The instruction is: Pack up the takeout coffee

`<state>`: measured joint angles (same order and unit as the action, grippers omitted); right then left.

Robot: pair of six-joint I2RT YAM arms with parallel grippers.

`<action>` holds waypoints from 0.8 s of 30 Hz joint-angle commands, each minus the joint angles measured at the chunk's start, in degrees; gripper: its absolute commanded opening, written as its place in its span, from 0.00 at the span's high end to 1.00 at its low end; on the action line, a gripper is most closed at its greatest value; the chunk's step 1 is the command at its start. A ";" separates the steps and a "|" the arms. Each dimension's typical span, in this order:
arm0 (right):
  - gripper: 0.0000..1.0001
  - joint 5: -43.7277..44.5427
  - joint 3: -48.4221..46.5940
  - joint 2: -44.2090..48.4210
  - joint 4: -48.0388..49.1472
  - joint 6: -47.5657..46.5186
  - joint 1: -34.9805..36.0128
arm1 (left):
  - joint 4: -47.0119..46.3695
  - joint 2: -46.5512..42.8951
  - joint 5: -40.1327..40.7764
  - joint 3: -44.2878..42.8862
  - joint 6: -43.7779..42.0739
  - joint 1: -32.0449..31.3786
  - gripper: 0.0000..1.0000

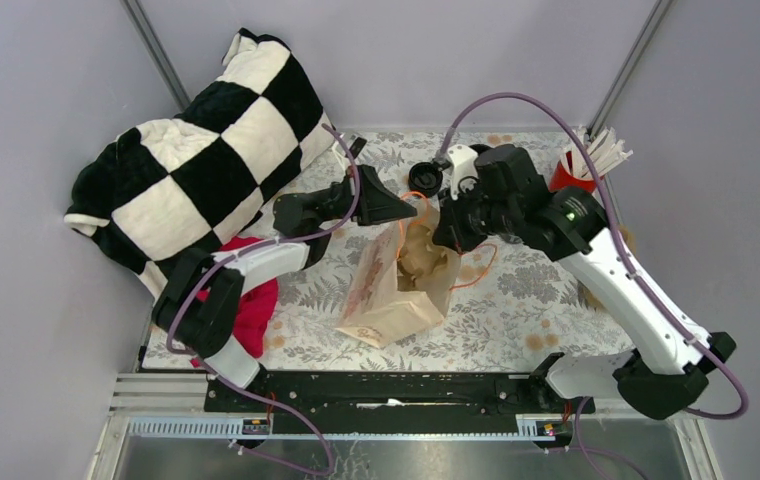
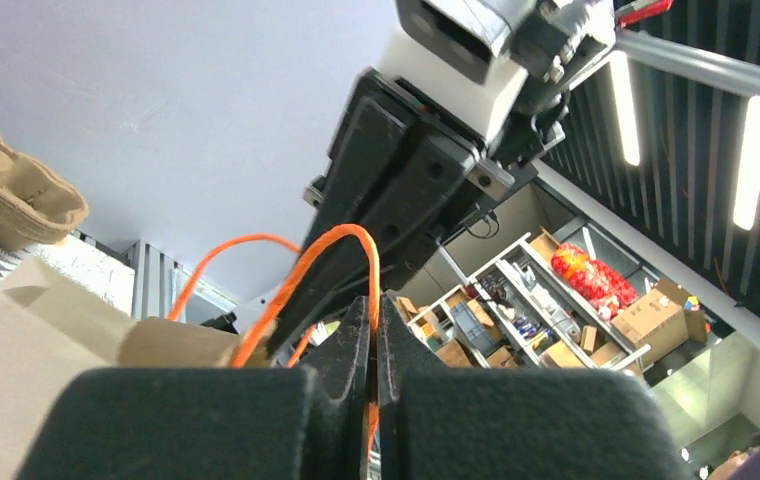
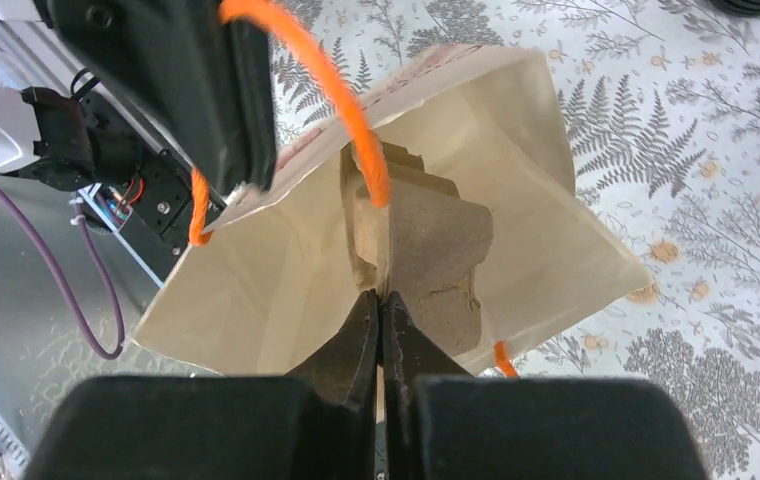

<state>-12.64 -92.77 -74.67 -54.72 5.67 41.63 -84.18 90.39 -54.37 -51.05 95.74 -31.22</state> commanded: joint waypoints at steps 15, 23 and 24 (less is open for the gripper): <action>1.00 10.07 7.24 -2.43 15.36 24.55 0.39 | 95.56 -15.13 11.59 -9.27 -57.42 15.97 0.14; 1.00 17.83 -2.66 -11.89 13.29 23.98 0.39 | 112.63 -31.13 37.09 -3.05 -61.10 16.28 0.01; 1.00 18.03 -4.32 -13.11 12.65 22.53 0.43 | 113.49 -32.93 40.71 -1.68 -60.23 16.28 0.01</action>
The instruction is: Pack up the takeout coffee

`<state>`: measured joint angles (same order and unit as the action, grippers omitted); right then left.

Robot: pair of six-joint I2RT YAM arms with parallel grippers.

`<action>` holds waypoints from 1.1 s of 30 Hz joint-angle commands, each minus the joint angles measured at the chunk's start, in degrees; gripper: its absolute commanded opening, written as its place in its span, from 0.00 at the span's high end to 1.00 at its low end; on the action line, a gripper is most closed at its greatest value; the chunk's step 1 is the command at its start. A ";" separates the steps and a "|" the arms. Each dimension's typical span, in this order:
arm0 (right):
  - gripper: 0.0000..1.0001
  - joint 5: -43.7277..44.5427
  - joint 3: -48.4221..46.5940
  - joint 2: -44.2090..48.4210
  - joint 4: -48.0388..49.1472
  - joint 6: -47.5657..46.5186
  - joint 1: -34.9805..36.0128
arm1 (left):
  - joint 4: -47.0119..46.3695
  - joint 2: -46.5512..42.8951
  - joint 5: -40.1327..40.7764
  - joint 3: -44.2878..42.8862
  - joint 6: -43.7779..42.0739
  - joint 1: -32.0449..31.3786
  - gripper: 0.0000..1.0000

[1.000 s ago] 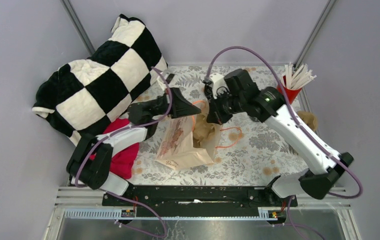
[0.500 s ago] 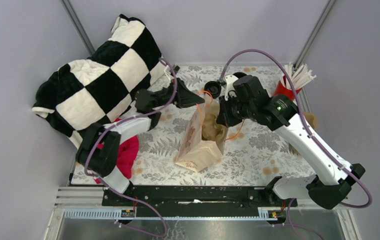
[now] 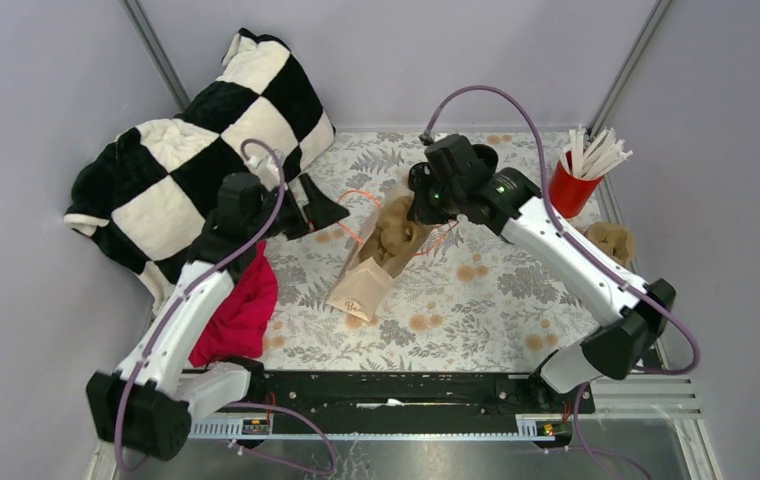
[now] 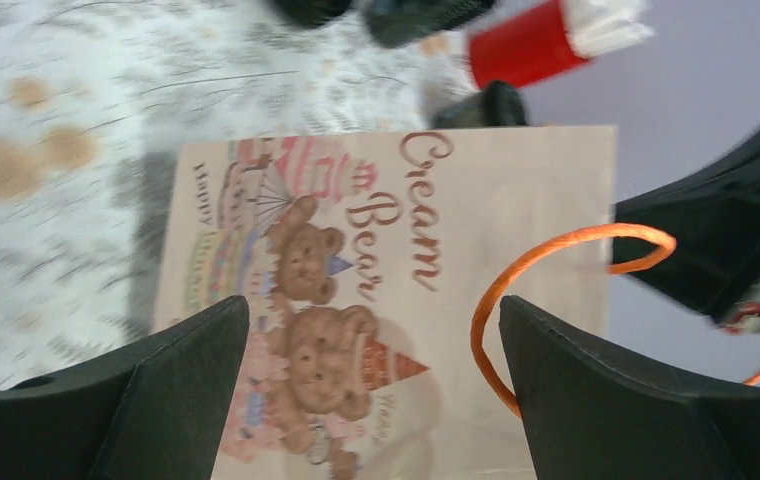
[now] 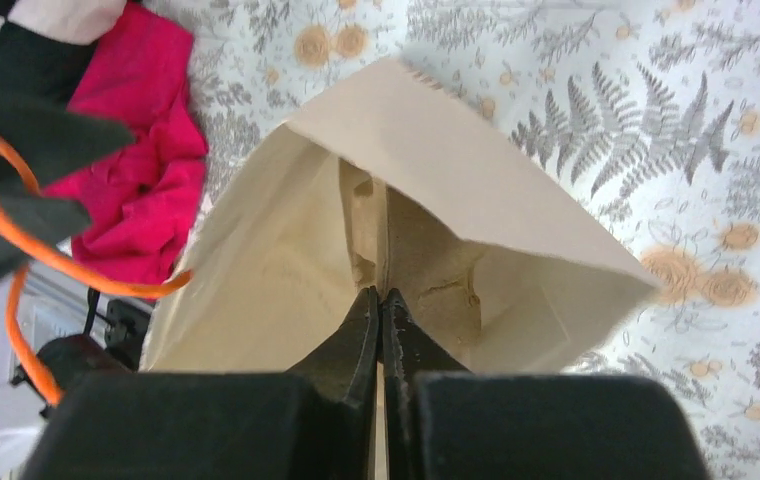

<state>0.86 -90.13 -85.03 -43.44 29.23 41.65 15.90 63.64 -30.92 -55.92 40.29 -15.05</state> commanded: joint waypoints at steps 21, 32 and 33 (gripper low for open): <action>1.00 -11.72 -20.32 -12.70 -8.18 -18.62 1.74 | 14.57 -3.93 2.00 -14.17 -7.39 0.11 0.13; 1.00 -14.21 -20.30 -9.73 -13.05 -35.29 3.16 | 3.78 6.62 -7.54 -14.28 -4.33 0.11 0.91; 1.00 -14.29 -19.58 -8.99 -13.05 -36.44 3.71 | 3.13 8.33 -9.20 -15.68 -4.54 0.11 0.98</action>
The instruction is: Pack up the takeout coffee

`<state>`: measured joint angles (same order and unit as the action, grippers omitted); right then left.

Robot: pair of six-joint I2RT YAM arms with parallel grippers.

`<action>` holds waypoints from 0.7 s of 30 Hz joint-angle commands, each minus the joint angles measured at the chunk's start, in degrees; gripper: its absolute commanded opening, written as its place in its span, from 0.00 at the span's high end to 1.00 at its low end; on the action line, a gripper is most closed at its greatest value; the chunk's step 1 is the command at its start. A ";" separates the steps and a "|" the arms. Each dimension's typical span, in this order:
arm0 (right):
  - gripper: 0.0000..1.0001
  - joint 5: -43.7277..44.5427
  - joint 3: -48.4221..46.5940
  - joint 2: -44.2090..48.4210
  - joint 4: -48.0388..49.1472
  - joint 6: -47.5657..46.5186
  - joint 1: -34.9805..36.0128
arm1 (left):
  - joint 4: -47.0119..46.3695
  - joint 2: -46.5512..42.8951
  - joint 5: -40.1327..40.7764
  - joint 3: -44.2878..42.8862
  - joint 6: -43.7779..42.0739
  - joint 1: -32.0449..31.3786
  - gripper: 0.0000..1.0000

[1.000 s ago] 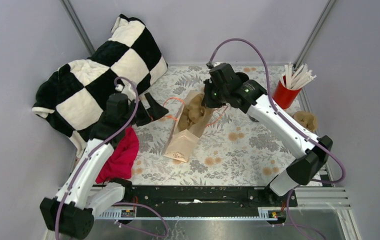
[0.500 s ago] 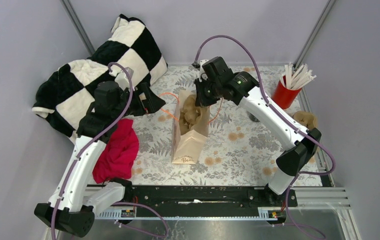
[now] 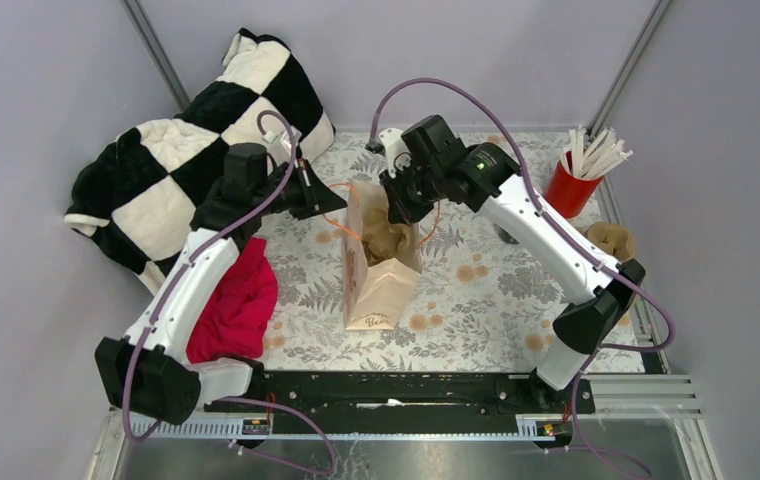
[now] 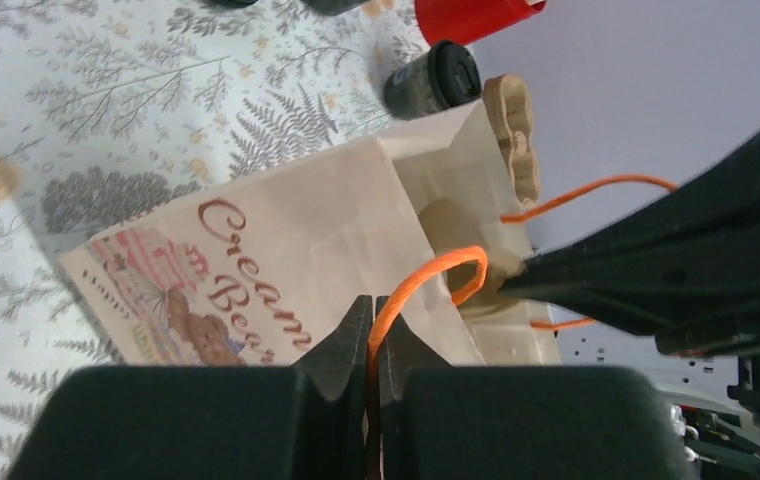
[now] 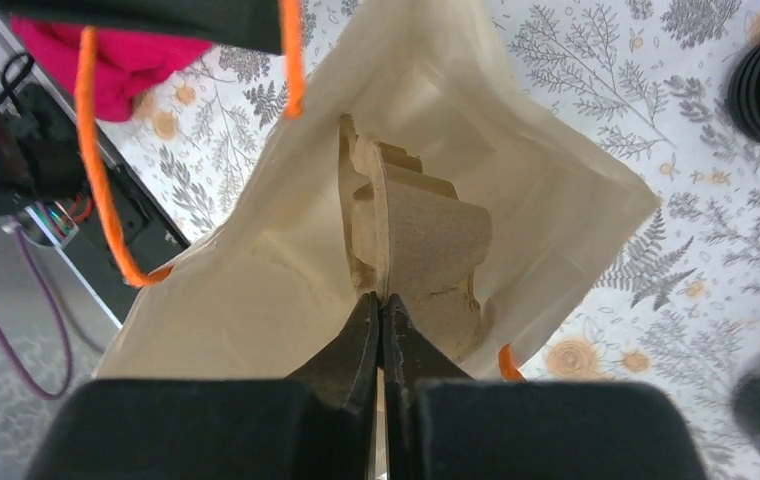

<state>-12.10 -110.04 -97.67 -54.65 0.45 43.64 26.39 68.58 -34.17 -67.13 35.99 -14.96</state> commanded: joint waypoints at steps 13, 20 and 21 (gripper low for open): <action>1.00 -11.69 6.44 9.31 0.88 -11.18 5.24 | -33.83 17.81 -27.49 -9.52 12.93 -4.84 1.00; 1.00 -8.77 11.06 7.06 8.27 -2.21 5.15 | -37.12 17.38 -29.61 -4.76 12.29 -4.48 1.00; 1.00 -9.12 11.90 6.20 9.23 -1.06 5.07 | -36.11 17.12 -29.22 -4.02 10.84 -4.27 1.00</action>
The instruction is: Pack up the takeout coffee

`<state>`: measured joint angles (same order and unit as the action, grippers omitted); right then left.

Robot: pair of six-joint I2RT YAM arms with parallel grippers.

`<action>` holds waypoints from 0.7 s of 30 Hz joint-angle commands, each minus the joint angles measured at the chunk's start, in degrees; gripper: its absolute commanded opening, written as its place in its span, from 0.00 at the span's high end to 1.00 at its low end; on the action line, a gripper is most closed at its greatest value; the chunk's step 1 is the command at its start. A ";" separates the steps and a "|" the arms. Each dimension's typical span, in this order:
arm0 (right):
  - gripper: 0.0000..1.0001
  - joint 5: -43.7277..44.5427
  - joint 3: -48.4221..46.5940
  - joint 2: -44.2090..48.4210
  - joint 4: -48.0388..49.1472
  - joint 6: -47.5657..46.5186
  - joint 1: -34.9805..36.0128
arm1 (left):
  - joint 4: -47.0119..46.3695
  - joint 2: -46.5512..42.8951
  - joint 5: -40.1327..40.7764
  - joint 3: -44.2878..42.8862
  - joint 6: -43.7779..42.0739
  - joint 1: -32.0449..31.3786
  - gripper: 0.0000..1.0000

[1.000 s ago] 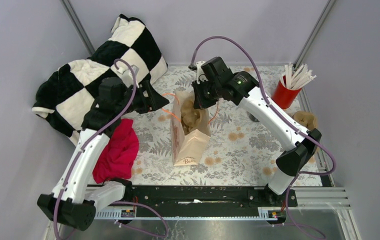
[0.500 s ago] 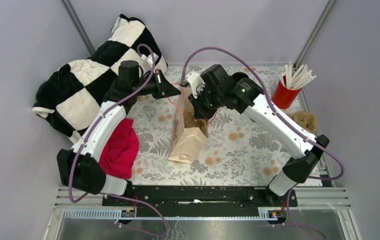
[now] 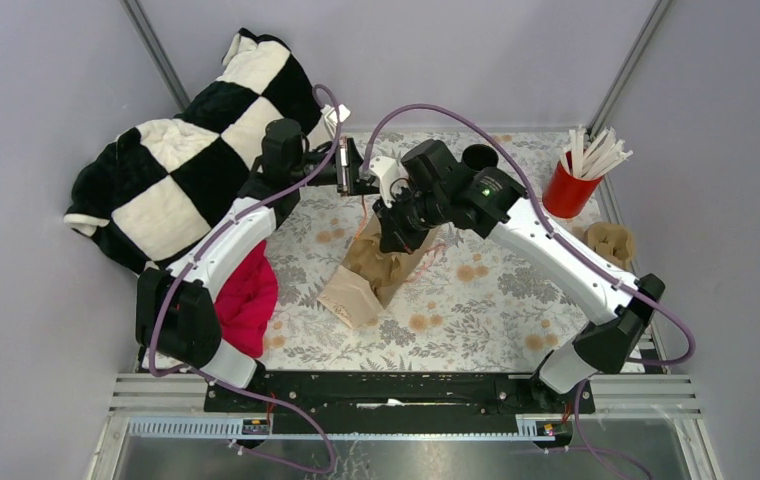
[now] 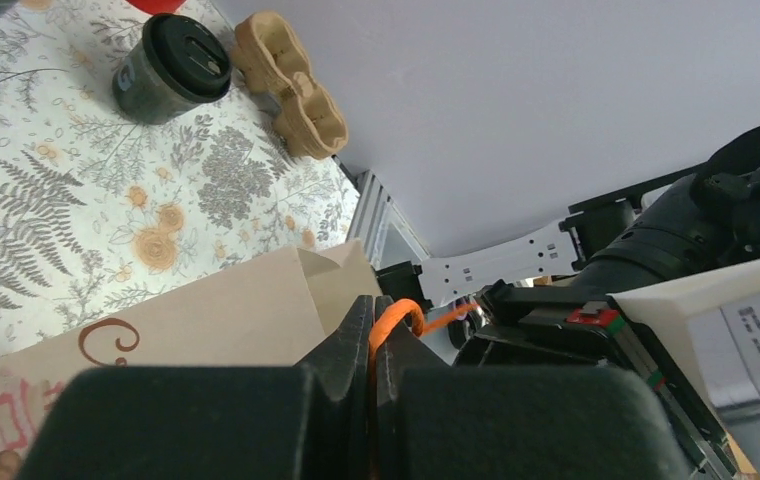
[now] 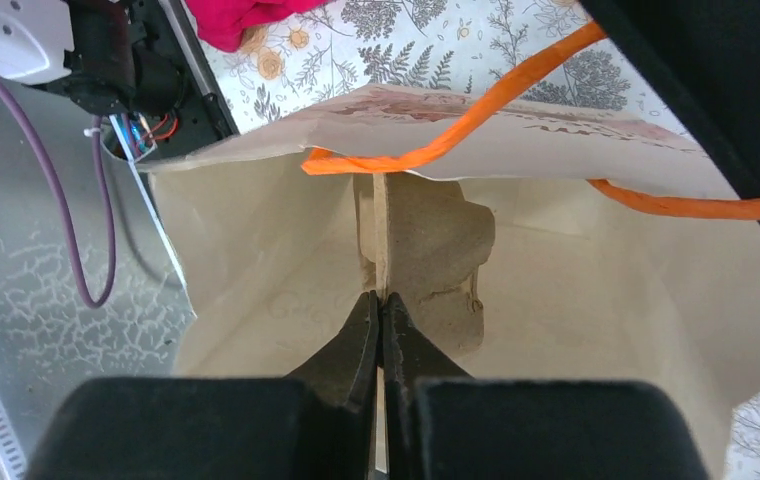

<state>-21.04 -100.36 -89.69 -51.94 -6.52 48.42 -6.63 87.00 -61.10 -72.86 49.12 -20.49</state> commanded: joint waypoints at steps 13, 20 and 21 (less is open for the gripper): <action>1.00 -10.26 5.65 -8.33 15.04 7.79 -4.07 | -5.39 -3.84 -2.54 8.63 -3.24 6.00 1.00; 0.79 -1.82 -1.50 -11.99 7.54 3.56 -4.04 | -3.05 -4.70 -1.07 9.07 -5.59 6.64 1.00; 0.65 1.09 -3.57 -12.56 5.83 3.85 -4.04 | -2.87 -4.67 -0.95 9.13 -5.72 6.73 1.00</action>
<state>-27.49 -97.27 -100.42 -41.56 -0.45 44.51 -8.62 84.33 -62.30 -64.07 45.93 -14.26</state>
